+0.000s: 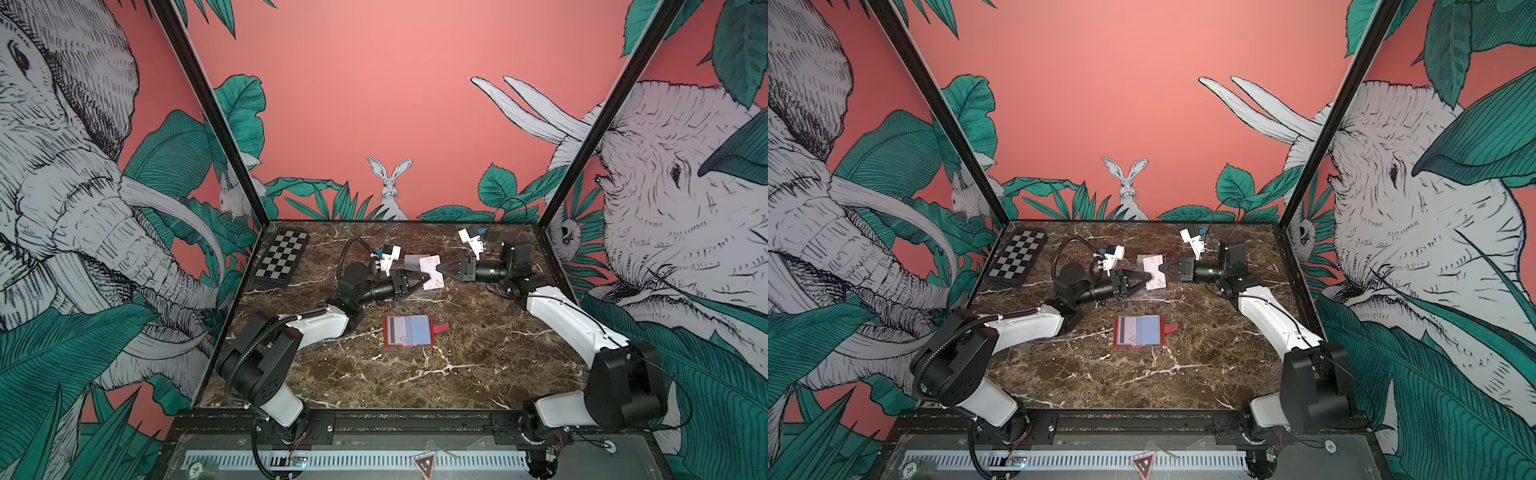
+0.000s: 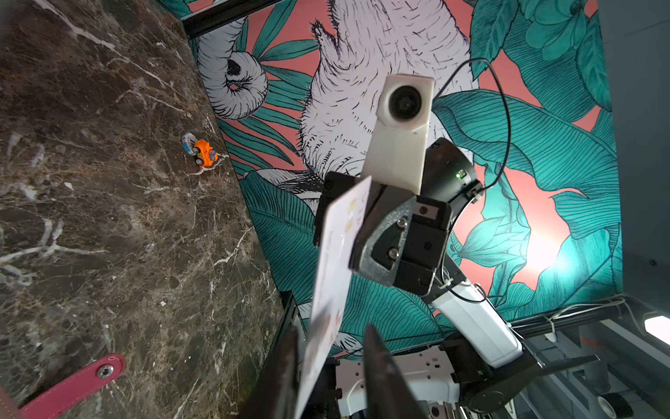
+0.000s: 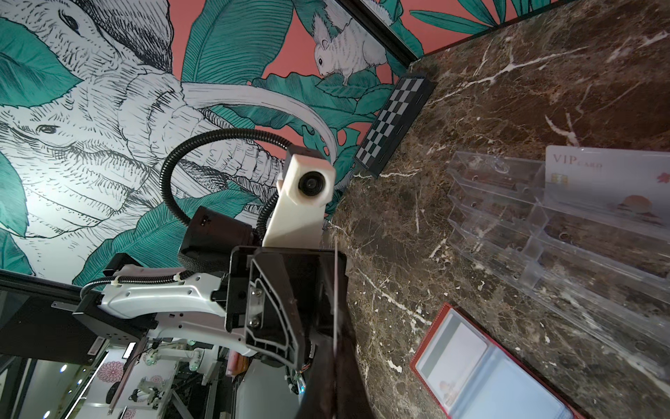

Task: Take the credit cards out of the card holder
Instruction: Place the credit card in the storage box.

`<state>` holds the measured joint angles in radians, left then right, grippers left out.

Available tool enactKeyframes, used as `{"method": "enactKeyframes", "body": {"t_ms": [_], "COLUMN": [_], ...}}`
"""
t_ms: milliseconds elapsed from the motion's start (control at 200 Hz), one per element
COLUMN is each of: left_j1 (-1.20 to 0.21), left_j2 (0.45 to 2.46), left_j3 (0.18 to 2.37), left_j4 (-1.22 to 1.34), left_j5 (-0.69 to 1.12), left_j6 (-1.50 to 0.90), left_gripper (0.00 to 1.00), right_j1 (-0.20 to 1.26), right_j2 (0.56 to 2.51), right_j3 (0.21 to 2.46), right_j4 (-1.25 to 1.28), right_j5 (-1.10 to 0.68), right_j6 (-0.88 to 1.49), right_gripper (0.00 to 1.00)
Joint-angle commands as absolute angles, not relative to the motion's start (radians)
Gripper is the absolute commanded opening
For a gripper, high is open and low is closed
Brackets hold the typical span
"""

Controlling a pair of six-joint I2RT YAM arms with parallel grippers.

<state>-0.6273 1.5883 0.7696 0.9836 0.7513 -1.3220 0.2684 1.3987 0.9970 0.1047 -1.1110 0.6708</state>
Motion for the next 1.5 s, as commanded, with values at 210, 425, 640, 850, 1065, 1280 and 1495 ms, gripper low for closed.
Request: {"method": "enactKeyframes", "body": {"t_ms": [210,425,640,850,1065,1280,1495], "left_j1": [-0.555,-0.552,-0.552,-0.553,-0.552,-0.552,-0.552], "left_j2": [1.414,1.209,1.068,1.018,0.979,0.956,0.936], "left_j3": [0.727,0.803,0.859,0.891,0.897,0.884,0.859], "left_j4": [0.78,0.25,0.022,-0.024,-0.051,-0.052,-0.042], "left_j5": [0.672,0.457,0.228,0.224,0.23,0.261,0.3], "left_j6": [-1.097,-0.694,-0.433,-0.281,-0.186,-0.118,-0.097], "left_gripper": [0.98,0.99,0.99,0.99,0.99,0.99,0.99], "right_j1": [0.248,0.244,0.243,0.24,0.237,0.236,0.238], "right_j2": [1.308,1.291,1.28,1.266,1.251,1.229,1.2], "right_j3": [1.004,1.024,1.035,1.047,1.036,1.036,1.049], "right_j4": [-0.066,-0.168,-0.236,-0.286,-0.296,-0.343,-0.425], "right_j5": [-1.097,-1.074,-1.059,-1.029,-1.02,-0.99,-0.956], "right_j6": [0.522,0.454,0.415,0.362,0.324,0.222,0.021], "right_gripper": [0.0,0.0,0.0,0.0,0.0,0.0,0.0]}}
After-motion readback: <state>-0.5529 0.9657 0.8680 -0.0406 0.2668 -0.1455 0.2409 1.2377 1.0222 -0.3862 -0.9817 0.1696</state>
